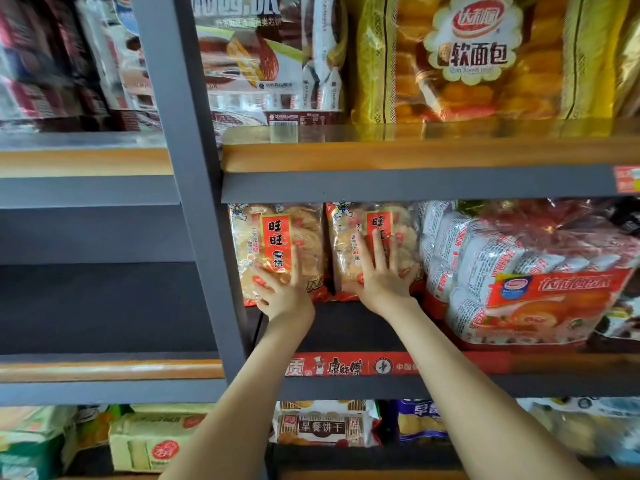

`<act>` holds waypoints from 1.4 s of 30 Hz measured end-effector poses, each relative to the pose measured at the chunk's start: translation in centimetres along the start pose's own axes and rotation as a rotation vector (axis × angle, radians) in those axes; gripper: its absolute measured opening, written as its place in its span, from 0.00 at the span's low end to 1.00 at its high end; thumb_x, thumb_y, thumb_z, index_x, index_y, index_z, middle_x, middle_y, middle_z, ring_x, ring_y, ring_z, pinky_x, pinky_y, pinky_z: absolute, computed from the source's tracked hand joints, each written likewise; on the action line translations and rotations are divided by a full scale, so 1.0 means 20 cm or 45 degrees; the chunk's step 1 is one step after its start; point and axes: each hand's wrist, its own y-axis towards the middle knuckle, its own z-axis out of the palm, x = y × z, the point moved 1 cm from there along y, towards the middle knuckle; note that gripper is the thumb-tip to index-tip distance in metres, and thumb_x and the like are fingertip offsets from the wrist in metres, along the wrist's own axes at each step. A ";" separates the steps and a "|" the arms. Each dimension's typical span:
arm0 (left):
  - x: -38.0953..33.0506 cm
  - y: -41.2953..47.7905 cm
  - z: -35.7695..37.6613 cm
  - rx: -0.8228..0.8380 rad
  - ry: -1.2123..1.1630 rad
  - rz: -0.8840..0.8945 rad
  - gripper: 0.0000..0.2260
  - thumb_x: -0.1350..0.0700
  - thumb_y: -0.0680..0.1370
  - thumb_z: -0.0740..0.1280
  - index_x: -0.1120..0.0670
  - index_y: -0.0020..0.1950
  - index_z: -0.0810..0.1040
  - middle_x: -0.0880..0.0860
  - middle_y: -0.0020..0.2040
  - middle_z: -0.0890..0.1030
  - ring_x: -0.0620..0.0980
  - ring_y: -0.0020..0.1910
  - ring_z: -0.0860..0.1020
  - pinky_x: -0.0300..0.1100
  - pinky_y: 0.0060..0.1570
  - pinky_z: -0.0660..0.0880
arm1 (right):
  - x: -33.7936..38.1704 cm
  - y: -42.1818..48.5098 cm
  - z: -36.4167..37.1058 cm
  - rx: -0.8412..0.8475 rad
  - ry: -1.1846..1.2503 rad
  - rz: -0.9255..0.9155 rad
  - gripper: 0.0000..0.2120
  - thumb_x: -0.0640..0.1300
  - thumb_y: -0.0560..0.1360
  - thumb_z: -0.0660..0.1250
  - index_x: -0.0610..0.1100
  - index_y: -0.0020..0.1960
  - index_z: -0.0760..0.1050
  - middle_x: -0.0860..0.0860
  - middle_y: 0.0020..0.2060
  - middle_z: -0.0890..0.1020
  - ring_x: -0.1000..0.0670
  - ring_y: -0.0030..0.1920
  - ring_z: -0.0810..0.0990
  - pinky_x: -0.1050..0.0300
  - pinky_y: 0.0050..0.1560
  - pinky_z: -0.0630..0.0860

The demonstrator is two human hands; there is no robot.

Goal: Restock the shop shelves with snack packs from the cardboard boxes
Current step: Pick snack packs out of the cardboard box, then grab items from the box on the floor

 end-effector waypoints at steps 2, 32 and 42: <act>0.02 0.03 0.02 -0.057 0.010 -0.002 0.43 0.56 0.82 0.61 0.39 0.69 0.23 0.71 0.74 0.34 0.70 0.75 0.46 0.58 0.69 0.62 | 0.00 0.03 0.00 0.000 0.010 0.010 0.45 0.59 0.78 0.61 0.64 0.70 0.23 0.60 0.65 0.19 0.46 0.72 0.24 0.24 0.66 0.40; 1.17 -1.56 -0.45 -0.239 -0.287 0.085 0.21 0.56 0.82 0.58 0.54 0.76 0.61 0.53 0.70 0.69 0.53 0.63 0.74 0.45 0.51 0.74 | 0.97 -1.50 0.38 -0.043 0.591 -0.902 0.23 0.44 0.78 0.65 0.39 0.71 0.66 0.44 0.67 0.71 0.44 0.68 0.68 0.47 0.66 0.69; 2.55 -2.74 -0.61 -0.430 -0.190 -0.983 0.18 0.55 0.82 0.58 0.56 0.72 0.69 0.54 0.67 0.74 0.53 0.62 0.75 0.43 0.60 0.71 | 2.07 -2.59 1.06 0.782 0.393 -1.621 0.31 0.51 0.79 0.61 0.42 0.77 0.55 0.46 0.74 0.61 0.47 0.74 0.58 0.53 0.72 0.58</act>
